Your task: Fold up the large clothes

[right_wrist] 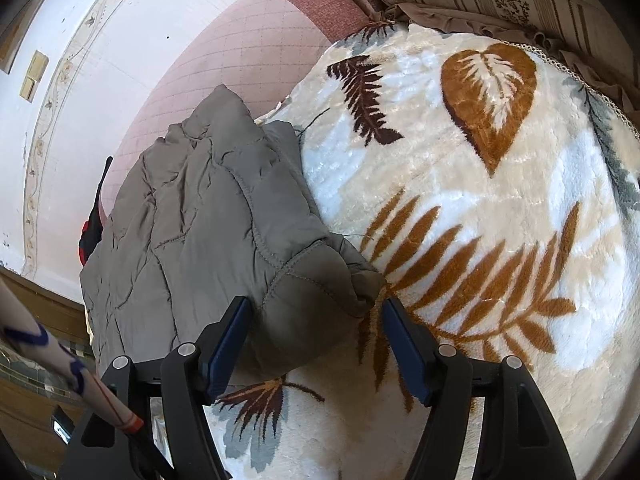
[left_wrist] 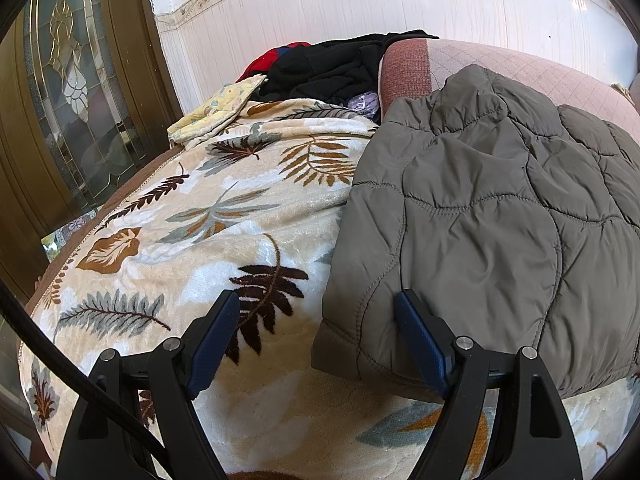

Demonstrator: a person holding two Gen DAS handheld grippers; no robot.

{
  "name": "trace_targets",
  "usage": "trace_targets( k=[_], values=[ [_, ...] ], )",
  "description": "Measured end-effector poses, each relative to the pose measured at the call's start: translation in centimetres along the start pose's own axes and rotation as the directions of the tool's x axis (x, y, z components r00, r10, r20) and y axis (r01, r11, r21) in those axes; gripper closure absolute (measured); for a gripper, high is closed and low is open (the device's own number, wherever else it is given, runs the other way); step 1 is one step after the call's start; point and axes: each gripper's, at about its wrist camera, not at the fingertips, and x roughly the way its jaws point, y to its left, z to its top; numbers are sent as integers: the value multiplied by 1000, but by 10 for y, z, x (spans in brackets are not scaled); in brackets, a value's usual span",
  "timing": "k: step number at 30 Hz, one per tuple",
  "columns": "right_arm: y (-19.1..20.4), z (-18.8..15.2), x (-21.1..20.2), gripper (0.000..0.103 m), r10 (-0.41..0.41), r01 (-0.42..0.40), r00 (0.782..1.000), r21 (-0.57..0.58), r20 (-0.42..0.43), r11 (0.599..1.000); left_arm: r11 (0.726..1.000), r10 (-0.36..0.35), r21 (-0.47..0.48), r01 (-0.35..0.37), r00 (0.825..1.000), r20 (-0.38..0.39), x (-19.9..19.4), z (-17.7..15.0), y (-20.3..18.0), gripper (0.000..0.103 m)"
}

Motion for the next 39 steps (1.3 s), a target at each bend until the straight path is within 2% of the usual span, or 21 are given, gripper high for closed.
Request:
trace_targets(
  k=[12, 15, 17, 18, 21, 27, 32, 39],
  values=[
    [0, 0, 1, 28, 3, -3, 1000, 1, -2, 1000, 1000, -14, -16, 13, 1000, -10, -1, 1, 3, 23],
    [-1, 0, 0, 28, 11, -11, 1000, 13, 1, 1000, 990, -95, -104, 91, 995, -38, -3, 4, 17, 23],
    [-3, 0, -2, 27, 29, -29, 1000, 32, 6, 999, 973, -165, -173, 152, 984, -63, -1, 5, 27, 23],
    [-5, 1, -4, 25, 38, -38, 999, 40, 9, 998, 955, -220, -222, 197, 972, -81, 1, 5, 33, 23],
    [-8, 2, -6, 24, 62, -63, 998, 68, 13, 996, 907, -322, -325, 269, 939, -121, 11, 2, 42, 23],
    [-15, 4, -4, 23, 85, -86, 996, 114, 15, 990, 846, -413, -427, 319, 899, -146, 21, -4, 47, 23],
    [-13, 4, -5, 23, 90, -91, 996, 114, 14, 989, 851, -407, -415, 321, 903, -136, 17, -3, 45, 23],
    [-8, 4, -5, 23, 92, -93, 996, 89, 23, 992, 890, -353, -349, 293, 928, -121, 12, 2, 40, 23]
  ],
)
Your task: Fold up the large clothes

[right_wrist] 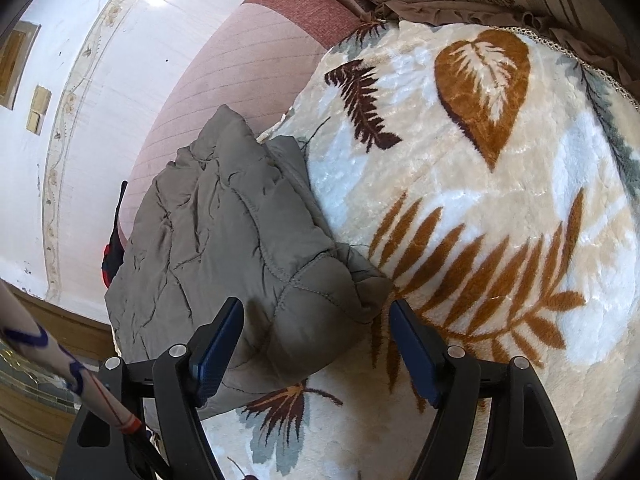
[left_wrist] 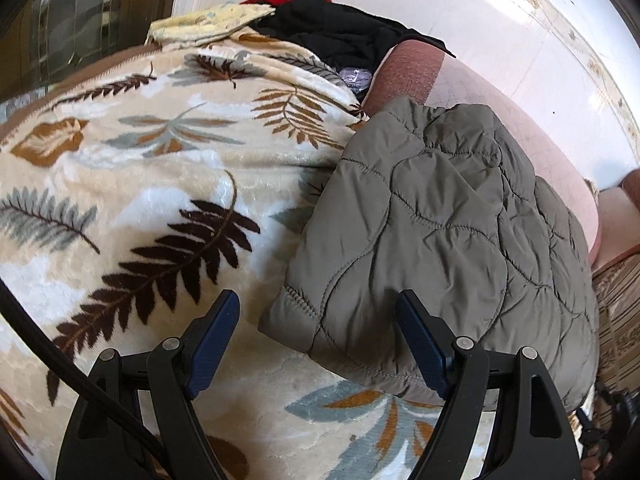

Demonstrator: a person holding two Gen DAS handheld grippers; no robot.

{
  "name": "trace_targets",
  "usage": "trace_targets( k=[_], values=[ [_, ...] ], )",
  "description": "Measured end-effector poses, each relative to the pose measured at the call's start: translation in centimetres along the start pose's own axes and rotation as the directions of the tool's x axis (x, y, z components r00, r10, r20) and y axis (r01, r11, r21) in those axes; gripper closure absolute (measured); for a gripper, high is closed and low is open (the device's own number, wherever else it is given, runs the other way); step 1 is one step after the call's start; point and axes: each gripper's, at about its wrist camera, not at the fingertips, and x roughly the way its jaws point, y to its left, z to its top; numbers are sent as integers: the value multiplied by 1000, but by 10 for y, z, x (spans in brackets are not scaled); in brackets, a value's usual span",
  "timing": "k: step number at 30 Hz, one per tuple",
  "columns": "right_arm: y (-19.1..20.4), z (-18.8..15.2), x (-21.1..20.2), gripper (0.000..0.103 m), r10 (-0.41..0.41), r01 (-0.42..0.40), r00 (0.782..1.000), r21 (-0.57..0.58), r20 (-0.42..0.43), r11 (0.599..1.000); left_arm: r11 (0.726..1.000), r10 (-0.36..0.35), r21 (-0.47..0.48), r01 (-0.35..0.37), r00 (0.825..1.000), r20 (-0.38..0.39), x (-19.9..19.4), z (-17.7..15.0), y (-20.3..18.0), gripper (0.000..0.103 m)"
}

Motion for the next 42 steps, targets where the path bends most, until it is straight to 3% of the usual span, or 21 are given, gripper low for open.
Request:
trace_targets(
  k=[11, 15, 16, 18, 21, 27, 34, 38, 42],
  values=[
    [-1, 1, -5, 23, 8, -8, 1000, 0, 8, 1000, 1000, 12, 7, -12, 1000, 3, 0, -2, -2, 23],
    [17, 0, -25, 24, -14, 26, 993, -104, 115, 994, 999, 33, 32, -34, 999, 28, -2, -2, -7, 23],
    [26, -1, -28, 27, -15, 35, 991, -149, 136, 988, 998, 39, 46, -41, 999, 37, -3, -2, -10, 23],
    [40, -6, -26, 47, -1, 34, 990, -226, 143, 973, 996, 49, 70, -52, 998, 43, -2, -3, -14, 23],
    [56, -15, -14, 58, 23, 8, 995, -304, 97, 953, 994, 57, 88, -60, 998, 32, 4, -5, -17, 23],
    [48, -17, 14, 58, -29, 37, 999, -290, 34, 956, 994, 60, 90, -59, 998, -16, 17, -6, -13, 19],
    [47, -16, 8, 57, -17, 24, 999, -279, 27, 960, 997, 40, 60, -40, 999, 9, 1, 0, -9, 20],
    [42, -10, -7, 36, -4, 17, 998, -236, 55, 972, 1000, -15, -20, 15, 1000, 2, -8, 6, 5, 20],
    [29, -4, -12, 31, -21, 33, 997, -175, 72, 984, 997, -42, -65, 40, 999, -33, -3, 6, 13, 20]
  ],
)
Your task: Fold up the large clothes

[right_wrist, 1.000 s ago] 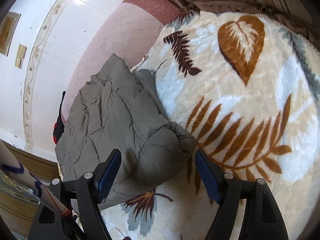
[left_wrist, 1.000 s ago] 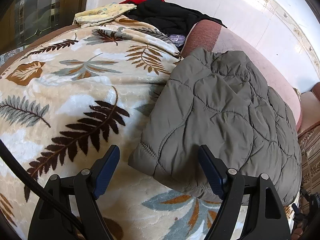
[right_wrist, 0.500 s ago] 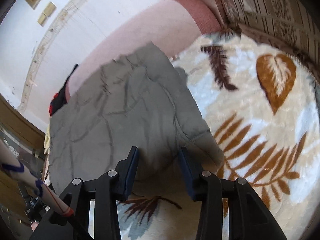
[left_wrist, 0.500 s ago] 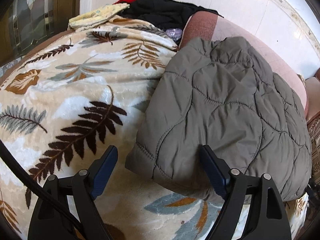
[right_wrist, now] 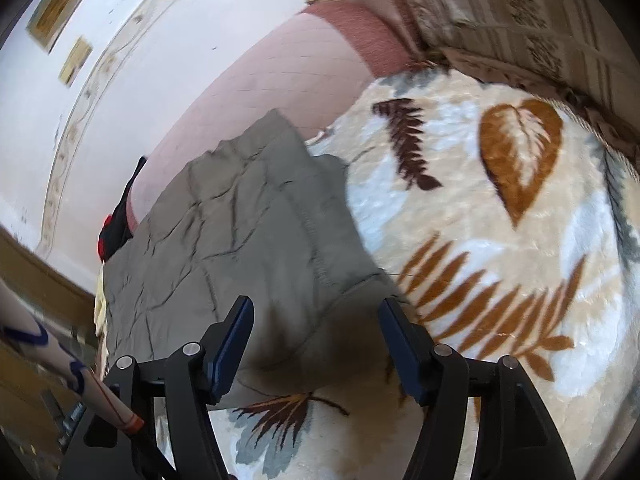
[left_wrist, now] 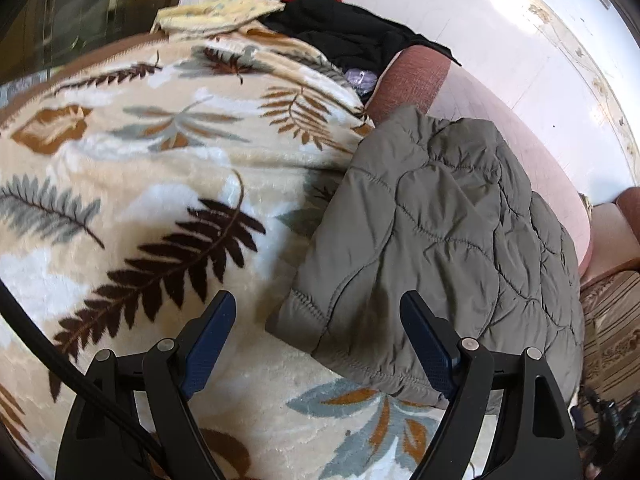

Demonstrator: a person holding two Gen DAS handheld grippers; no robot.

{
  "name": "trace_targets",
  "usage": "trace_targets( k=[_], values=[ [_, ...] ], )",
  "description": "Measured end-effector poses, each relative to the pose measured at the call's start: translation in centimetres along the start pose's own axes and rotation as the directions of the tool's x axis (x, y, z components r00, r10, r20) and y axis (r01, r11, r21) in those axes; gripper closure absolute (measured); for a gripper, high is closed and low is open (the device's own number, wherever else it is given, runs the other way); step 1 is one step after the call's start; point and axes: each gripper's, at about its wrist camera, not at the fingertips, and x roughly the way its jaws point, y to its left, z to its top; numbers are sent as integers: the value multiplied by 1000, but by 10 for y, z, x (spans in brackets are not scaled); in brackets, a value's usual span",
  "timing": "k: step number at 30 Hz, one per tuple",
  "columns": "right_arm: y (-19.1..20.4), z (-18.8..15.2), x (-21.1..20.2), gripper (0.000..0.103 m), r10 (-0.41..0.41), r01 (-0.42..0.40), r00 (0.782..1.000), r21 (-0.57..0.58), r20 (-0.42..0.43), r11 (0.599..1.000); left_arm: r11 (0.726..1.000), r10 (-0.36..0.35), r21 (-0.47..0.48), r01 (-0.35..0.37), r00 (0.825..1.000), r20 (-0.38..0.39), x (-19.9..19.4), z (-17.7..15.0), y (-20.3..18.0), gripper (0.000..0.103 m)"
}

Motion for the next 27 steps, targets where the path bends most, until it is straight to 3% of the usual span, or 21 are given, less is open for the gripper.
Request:
trace_targets(
  k=[4, 11, 20, 27],
  values=[
    [-19, 0, 6, 27, 37, -33, 999, 112, -37, 993, 1000, -17, -11, 17, 999, -28, 5, -2, 1, 20],
    [-34, -3, 11, 21, 82, -69, 995, 210, -53, 975, 998, -60, -33, 58, 996, -66, 15, -6, -1, 20],
    [-46, -8, 28, 18, 122, -104, 991, 273, -48, 956, 986, -122, -125, 113, 990, -68, 33, -11, 5, 16],
    [-49, -9, 47, 13, 190, -174, 982, 302, -24, 937, 956, -215, -221, 194, 974, -73, 58, -16, 10, 12]
  ],
)
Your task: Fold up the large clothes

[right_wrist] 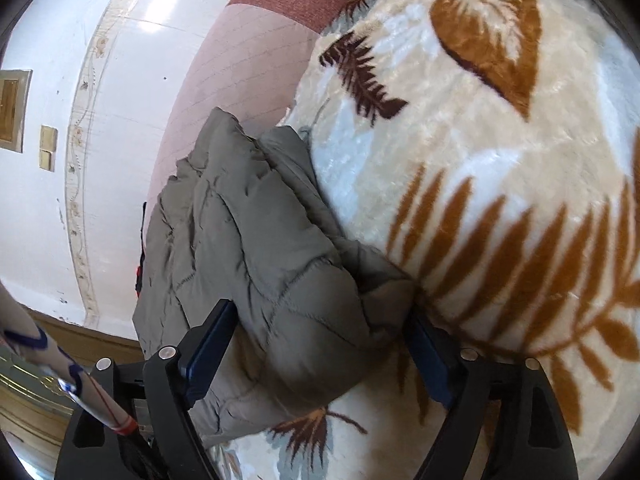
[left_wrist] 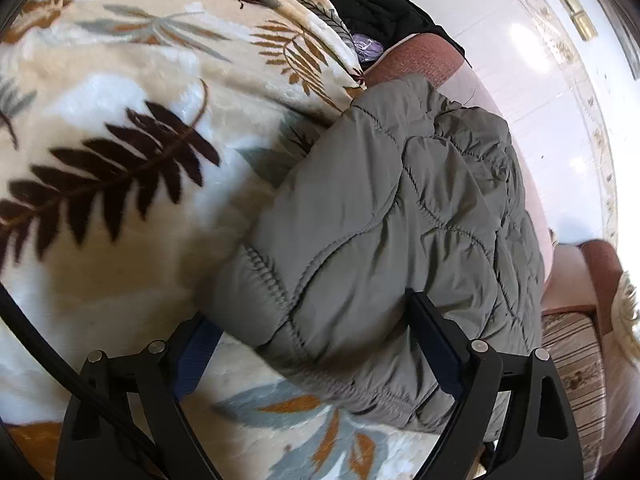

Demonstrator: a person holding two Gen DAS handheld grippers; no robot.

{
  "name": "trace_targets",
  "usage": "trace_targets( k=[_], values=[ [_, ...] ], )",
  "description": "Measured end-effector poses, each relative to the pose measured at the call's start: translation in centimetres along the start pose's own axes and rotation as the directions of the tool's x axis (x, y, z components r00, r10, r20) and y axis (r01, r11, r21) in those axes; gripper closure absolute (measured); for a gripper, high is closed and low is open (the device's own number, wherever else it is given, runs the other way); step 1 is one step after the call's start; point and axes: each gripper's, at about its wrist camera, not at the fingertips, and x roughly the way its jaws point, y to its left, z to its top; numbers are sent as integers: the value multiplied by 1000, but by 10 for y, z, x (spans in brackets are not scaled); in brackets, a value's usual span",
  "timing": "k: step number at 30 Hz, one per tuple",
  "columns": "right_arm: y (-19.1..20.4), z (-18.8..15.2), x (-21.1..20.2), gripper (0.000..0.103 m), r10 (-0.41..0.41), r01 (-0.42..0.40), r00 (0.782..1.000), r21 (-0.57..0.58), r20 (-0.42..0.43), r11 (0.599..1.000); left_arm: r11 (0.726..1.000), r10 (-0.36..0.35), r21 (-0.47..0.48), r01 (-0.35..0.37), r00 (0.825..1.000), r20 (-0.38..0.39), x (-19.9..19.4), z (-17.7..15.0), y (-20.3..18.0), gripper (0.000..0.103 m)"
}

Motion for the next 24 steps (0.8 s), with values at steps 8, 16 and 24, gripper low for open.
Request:
trace_targets(
  k=[8, 16, 24],
  values=[
    [28, -1, 16, 44, -89, 95, 995, -201, 38, 975, 943, 160, 267, -200, 974, 162, 1, -11, -50, 42],
    [107, -47, 9, 68, -277, 408, 912, -604, 302, 685, 811, 241, 446, -378, 911, 333, -8, -26, -85, 64],
    [130, -64, -15, 71, -252, 456, 888, -663, 385, 594, 779, 215, 482, -401, 893, 395, -37, -33, -101, 67]
  ],
)
